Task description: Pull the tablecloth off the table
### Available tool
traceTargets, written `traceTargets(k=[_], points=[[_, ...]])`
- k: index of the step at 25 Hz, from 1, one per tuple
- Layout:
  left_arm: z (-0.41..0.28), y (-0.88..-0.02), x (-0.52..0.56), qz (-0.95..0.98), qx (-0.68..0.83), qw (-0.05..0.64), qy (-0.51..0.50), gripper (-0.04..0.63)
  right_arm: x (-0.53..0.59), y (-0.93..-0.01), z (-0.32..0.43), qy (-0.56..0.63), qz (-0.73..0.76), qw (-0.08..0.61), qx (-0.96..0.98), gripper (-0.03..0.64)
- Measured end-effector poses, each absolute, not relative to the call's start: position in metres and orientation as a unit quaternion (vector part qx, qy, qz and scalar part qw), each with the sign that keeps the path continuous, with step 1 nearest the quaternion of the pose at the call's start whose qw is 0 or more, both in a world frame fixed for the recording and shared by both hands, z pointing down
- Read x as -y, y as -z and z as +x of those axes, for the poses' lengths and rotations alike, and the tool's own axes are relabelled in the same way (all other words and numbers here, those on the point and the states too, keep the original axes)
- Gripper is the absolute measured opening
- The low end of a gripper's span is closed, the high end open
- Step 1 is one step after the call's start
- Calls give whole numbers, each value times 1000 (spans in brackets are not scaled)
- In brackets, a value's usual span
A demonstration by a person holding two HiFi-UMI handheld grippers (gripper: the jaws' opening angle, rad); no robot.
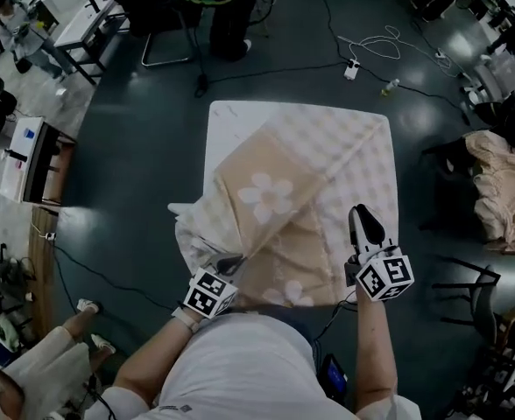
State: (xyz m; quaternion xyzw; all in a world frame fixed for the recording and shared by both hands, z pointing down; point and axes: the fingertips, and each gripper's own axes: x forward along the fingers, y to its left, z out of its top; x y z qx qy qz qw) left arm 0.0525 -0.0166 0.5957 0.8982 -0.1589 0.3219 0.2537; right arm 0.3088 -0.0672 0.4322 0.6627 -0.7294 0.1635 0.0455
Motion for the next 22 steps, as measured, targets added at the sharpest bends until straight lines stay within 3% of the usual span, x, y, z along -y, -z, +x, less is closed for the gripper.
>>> traceTargets(k=[12, 22], points=[[58, -630, -23, 873, 218, 298, -318, 17, 154, -502, 355, -157, 578, 198, 776, 48], [54, -647, -31, 858, 268, 309, -311, 18, 219, -590, 387, -196, 516, 322, 769, 185]])
